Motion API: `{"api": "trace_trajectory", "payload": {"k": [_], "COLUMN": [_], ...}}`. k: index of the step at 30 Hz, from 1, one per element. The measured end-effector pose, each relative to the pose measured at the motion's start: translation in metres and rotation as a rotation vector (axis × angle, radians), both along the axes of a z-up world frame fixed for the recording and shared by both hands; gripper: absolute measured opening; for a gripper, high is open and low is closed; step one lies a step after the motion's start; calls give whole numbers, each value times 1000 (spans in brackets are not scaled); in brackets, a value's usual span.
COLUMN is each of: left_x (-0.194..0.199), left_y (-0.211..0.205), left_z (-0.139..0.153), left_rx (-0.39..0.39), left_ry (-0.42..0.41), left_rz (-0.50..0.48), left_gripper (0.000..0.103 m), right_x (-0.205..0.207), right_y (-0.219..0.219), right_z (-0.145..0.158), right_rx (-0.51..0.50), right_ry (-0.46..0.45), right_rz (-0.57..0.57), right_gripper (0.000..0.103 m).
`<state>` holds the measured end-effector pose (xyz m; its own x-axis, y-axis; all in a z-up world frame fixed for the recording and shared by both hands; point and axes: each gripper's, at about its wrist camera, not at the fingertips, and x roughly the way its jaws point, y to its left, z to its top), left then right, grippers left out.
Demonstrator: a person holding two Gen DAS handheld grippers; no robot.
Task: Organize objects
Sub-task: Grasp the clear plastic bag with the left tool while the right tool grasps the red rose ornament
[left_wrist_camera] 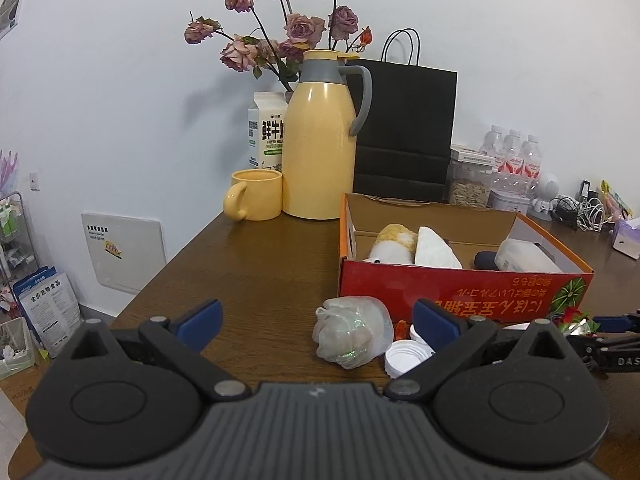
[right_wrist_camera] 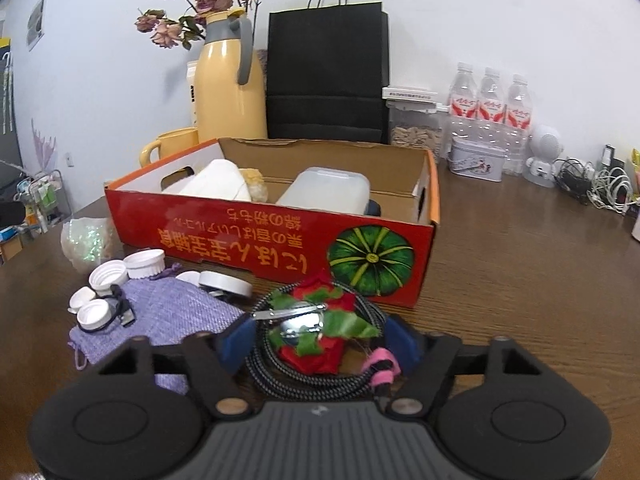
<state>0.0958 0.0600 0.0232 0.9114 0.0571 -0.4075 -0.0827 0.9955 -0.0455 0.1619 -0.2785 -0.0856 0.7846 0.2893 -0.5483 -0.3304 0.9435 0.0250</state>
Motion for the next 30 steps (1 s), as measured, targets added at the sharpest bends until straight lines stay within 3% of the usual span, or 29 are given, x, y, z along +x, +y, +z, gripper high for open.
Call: {"api": "trace_trajectory", "payload": {"k": [5,9,14,17,18,19,20,23,24,25,30], "left_x": [1,4,5,5,6,6,7,10,11,11,17], "left_y": [-1,0,1,1,1,1,1,0,0,1,1], "left_z": [-4,-6,-9,-10,-10,-11,-11,-13,-14,-14,-19], "left_rx": [1,2,2,2,0,0,1,1,0,-1,-5], "left_ry": [13,22,30,31,31,32,34,42,45,47,58], "left_rz": [-2,5,11,12,12,11,12,12,13,12,6], "left_gripper": [103,103,103,103,103,103,103,103,103,103,103], "right_x": [2,-1,-6,-7,-5,-4,-2,7,11,14,8], "right_y": [2,-2,1,2,1,1,2,5,7,9,17], "right_z": [-2,-2,-3,-1,0,0,1,2,1,-1,-5], "right_rx": [8,16,7,10,14,17,18,19,14,6,-26], "right_ry": [-11,-37,-67,-79,-80,-84,-87,-72,-64,-48,-72], "right_rz": [14,-2,10,1,-4,-13,-18,-12,-6,3,33], "right_gripper": [44,12,14,36,51,60,61,61,56,40,34]}}
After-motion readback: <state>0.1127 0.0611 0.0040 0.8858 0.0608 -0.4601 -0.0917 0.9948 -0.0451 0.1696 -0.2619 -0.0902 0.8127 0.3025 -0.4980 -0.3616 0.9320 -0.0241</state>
